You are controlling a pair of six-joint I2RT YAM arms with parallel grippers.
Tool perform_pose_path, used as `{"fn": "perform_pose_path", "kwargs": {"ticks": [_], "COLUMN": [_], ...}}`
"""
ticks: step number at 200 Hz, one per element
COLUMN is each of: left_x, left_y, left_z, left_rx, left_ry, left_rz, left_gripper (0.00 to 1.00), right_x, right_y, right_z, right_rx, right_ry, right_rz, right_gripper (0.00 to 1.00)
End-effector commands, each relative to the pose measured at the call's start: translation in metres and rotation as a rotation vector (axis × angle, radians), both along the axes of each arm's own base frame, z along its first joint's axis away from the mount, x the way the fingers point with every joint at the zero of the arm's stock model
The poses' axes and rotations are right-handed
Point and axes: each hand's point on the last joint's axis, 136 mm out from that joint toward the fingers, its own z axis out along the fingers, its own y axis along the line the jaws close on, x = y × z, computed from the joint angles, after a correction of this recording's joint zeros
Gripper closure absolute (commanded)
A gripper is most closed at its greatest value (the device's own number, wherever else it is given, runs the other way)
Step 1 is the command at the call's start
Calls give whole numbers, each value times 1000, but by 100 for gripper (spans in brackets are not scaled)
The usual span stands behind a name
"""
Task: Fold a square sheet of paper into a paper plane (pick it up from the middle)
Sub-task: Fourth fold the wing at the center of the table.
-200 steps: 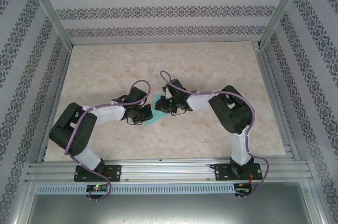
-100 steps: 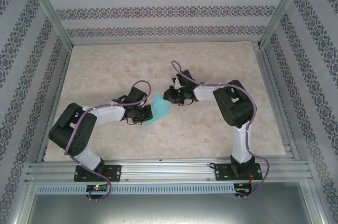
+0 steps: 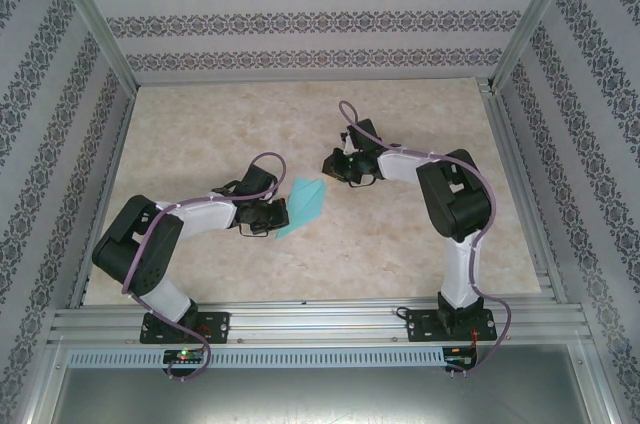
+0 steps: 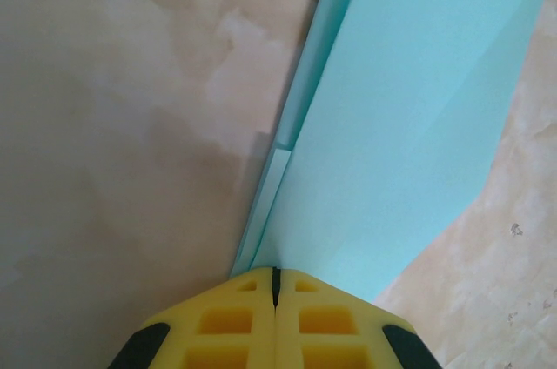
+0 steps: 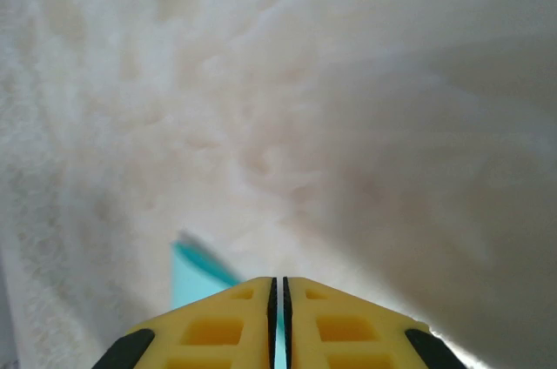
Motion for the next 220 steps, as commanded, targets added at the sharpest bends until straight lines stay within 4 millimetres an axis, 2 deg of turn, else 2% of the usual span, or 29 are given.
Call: {"fn": "perform_pose_path", "kwargs": {"ticks": [1,37,67,120,139,160,176,193,206,220], "left_x": [-63,-59,-52,-49,-46,-40,-35,-34,-34,-35], "left_y": [27,4,-5,1,0,-2,-9,-27,-40,-46], "left_z": [-42,-33,-22,-11,1,26,47,60,63,56], "left_rx": [111,21,5,44,52,46,8,-70,-123,-138], "left_ry": [274,283,254,199,167,106,64,64,89,127], "left_rz": [33,111,159,135,94,54,17,-46,-81,-90], "left_gripper": [96,95,94,92,90,86,81,80,81,82], "right_x": [-21,-61,-80,-95,-100,-104,-107,-108,-108,-108], "right_y": [19,51,68,51,41,34,32,30,30,31], "right_z": [34,27,10,-40,-53,-65,-71,-75,-76,-77], "right_rx": [44,133,150,49,2,-23,-33,-38,-40,-38], "right_ry": [-66,-27,16,101,113,134,144,151,157,159], "right_rz": [63,103,123,92,88,88,90,90,86,88], "right_gripper": [86,86,87,90,90,91,91,91,90,90]}}
